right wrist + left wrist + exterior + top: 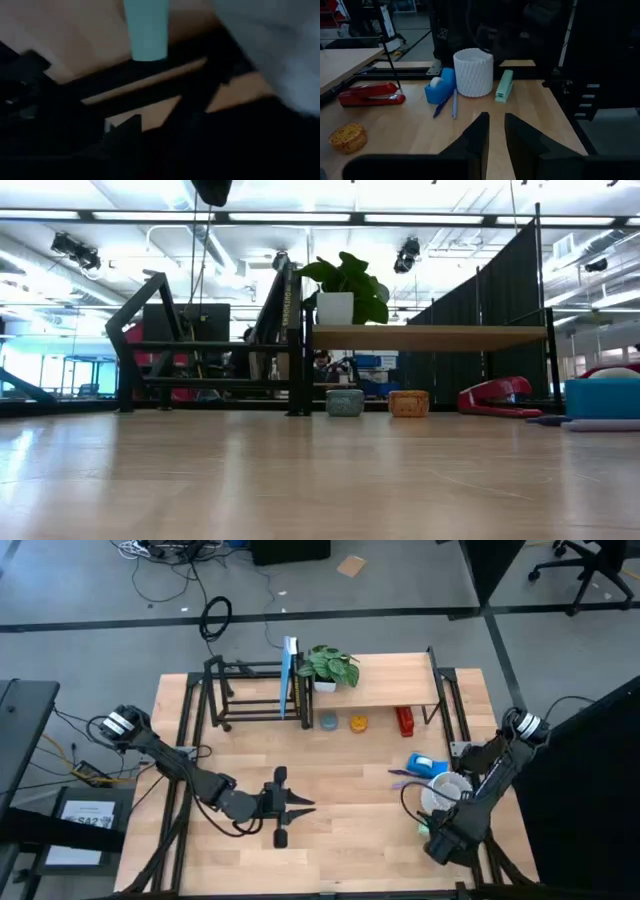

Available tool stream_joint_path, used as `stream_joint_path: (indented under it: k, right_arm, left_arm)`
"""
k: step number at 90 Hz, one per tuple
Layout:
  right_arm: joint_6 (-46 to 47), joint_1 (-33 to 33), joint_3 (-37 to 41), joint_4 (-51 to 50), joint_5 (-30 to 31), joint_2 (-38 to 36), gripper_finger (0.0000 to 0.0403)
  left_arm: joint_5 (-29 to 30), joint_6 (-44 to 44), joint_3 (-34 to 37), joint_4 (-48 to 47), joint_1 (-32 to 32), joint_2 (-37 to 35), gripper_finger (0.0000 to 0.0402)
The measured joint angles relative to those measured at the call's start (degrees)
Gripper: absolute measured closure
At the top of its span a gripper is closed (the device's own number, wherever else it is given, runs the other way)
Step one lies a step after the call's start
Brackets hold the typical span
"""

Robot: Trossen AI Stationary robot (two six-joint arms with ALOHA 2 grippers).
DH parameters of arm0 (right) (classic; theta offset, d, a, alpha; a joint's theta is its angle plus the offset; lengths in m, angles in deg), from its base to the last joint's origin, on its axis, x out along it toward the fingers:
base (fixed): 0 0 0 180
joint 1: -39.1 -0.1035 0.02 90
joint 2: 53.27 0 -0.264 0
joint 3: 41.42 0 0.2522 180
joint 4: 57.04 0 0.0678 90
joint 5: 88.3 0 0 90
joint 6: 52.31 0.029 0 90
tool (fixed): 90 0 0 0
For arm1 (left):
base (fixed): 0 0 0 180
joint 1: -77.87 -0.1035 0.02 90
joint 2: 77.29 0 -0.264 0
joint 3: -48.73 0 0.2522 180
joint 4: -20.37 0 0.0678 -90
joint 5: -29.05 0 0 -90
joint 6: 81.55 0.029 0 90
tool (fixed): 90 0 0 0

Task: Stock shelves
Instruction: Remove the green stapler from under the shelf, then remove the red stapler from under the shelf

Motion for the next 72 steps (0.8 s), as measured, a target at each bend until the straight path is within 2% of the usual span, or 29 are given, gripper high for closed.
stream_joint_path:
  k: [7,14,23,36,42,55,72]
  right_arm:
    - [2.8,1.4,-5.4,-1.5,3.3,0.0,0.0199]
    - [6.7,3.0,-10.7,-1.1,10.2,0.0,0.0203]
    - [11.6,5.1,-15.5,3.3,24.7,0.0,0.0207]
    - [13.9,9.4,-16.8,10.8,50.8,0.0,0.021]
    - [17.9,13.5,-15.6,10.1,57.8,0.0,0.0209]
    - [22.6,22.7,-10.1,5.1,63.0,0.0,0.0191]
    - [22.8,34.0,3.0,6.0,57.5,0.0,0.0125]
  left_arm:
    - [0.0,0.0,0.0,0.0,0.0,0.0,0.036]
    - [0.0,0.0,0.0,0.0,0.0,0.0,0.036]
    - [0.0,0.0,0.0,0.0,0.0,0.0,0.036]
    - [0.0,1.3,0.0,0.0,0.0,0.0,0.036]
    - [0.0,1.4,0.0,0.0,0.0,0.0,0.036]
    - [0.0,1.4,0.0,0.0,0.0,0.0,0.036]
    - [-1.4,1.4,0.0,0.0,0.1,0.0,0.036]
